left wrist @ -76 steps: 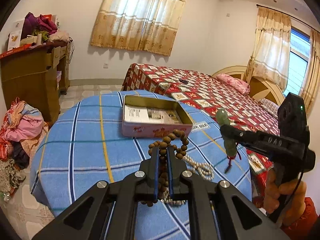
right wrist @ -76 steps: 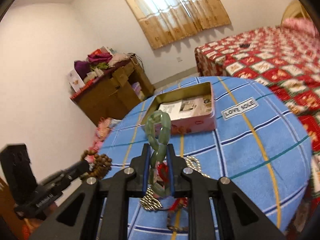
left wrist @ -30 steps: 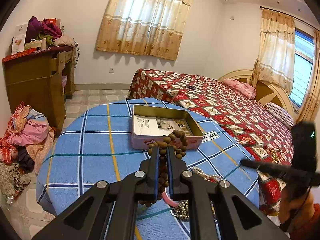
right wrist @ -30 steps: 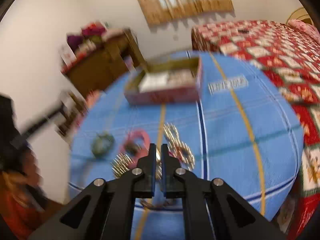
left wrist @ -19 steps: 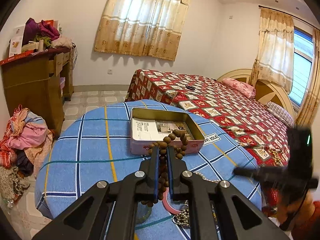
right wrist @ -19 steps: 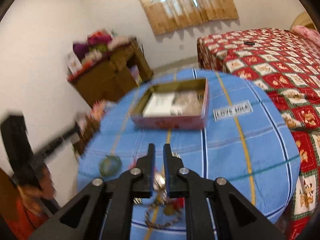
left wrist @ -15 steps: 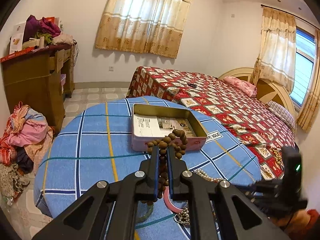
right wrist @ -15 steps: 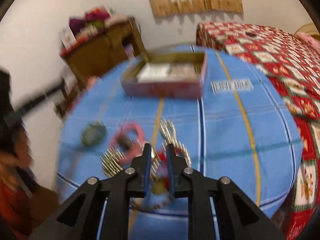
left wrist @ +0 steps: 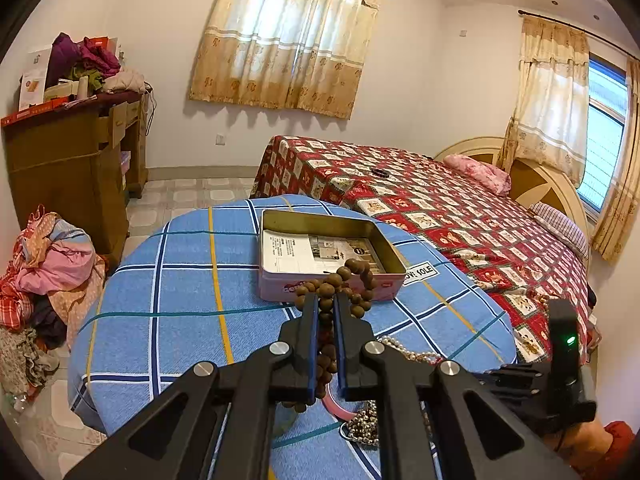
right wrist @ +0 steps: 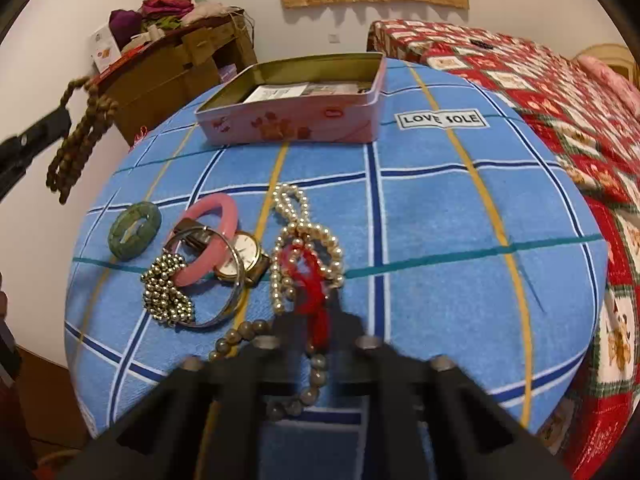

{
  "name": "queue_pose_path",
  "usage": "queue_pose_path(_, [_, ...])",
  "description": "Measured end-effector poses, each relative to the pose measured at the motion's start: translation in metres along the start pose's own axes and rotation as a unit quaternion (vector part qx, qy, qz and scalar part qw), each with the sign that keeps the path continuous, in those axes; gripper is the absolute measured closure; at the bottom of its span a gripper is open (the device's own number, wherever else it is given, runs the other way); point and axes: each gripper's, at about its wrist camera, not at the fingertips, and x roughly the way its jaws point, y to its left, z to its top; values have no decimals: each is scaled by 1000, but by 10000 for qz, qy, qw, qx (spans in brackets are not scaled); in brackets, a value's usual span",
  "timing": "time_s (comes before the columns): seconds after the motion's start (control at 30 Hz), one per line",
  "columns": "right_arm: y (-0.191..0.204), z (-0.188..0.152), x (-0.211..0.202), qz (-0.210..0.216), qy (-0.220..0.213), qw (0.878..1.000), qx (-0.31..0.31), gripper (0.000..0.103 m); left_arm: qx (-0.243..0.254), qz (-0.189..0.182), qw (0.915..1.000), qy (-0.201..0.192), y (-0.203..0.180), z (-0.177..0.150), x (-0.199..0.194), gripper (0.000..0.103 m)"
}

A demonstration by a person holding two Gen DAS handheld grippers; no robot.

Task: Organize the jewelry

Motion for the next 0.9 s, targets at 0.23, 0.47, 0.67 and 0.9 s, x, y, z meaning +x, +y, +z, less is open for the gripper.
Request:
queue_pose_path(0.23, [-3, 23, -47, 574, -654, 9956, 337, 93, 6, -30, 10000, -38, -2, 0, -1, 96])
queue_pose_path(0.47, [-10, 70, -64, 1342, -1190, 9811, 731, 93, 105, -106, 9999, -74, -6, 10, 12, 96])
queue_pose_path(0.67, [-15, 128, -32, 1414, -1516, 9740, 920, 93, 185, -208, 9995, -140, -7, 30, 47, 96])
queue_pose_path(0.9, [-30, 163, 38, 1437, -1244, 9756, 1099, 92, 253, -97, 9996, 62, 0, 43, 108, 96])
